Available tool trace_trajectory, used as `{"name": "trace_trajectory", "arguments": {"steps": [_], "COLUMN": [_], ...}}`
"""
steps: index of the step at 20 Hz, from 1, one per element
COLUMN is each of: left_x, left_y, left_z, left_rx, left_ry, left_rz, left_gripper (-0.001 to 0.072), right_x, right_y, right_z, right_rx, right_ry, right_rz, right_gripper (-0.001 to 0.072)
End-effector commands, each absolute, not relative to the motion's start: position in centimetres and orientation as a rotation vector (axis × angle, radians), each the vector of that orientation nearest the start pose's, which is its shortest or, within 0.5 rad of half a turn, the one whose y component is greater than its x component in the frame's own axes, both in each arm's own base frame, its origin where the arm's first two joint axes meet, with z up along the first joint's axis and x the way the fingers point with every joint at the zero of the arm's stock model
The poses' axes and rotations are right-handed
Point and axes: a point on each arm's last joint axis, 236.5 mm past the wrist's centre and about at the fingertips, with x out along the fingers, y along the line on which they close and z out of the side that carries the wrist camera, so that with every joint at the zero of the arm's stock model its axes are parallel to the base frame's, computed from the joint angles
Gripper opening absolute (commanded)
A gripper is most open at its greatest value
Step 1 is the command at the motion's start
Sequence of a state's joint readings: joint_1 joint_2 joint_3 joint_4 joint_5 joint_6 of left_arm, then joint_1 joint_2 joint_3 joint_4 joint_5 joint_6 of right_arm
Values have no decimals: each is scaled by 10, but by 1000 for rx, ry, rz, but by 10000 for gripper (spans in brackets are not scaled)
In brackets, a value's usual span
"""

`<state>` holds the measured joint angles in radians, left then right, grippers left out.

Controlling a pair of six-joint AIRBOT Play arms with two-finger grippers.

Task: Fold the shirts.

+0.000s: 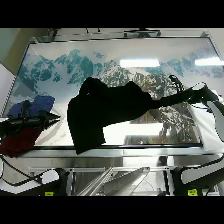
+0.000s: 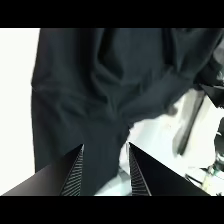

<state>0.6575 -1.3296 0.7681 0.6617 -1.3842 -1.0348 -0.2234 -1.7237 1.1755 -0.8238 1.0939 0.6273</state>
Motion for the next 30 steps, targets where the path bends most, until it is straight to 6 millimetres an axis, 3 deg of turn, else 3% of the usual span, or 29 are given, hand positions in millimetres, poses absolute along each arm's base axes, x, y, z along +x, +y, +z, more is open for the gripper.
{"name": "trace_trajectory", "arguments": {"steps": [1,3,8,14,16,19,21,24,27,30], "left_x": [316,320,320,352,353,354,353,338,328,324], "left_y": [16,21,-4,-30,-39,-43,-38,-8,21,26], "left_z": [-42,-54,-90,-114,-118,-108,-96,-85,-88,-102], "left_rx": [-994,-1004,-989,-908,-883,-862,-851,-801,-775,-769], "left_ry": [1206,1210,1308,1399,1443,1475,1491,1516,1462,1440], "left_rz": [-298,-269,-333,-454,-504,-577,-595,-519,-394,-362], "left_gripper": [300,300,301,301,301,301,301,301,301,349], "right_x": [417,413,406,404,402,400,400,399,400,400], "right_y": [65,70,88,105,109,110,110,110,110,110], "right_z": [-99,-98,-83,-65,-60,-59,-59,-59,-59,-59], "right_rx": [266,314,409,503,526,528,528,528,528,528], "right_ry": [1214,1247,1251,1232,1229,1233,1234,1235,1234,1234], "right_rz": [709,699,760,826,847,855,857,858,858,858], "right_gripper": [145,21,20,21,20,20,21,20,20,20]}}
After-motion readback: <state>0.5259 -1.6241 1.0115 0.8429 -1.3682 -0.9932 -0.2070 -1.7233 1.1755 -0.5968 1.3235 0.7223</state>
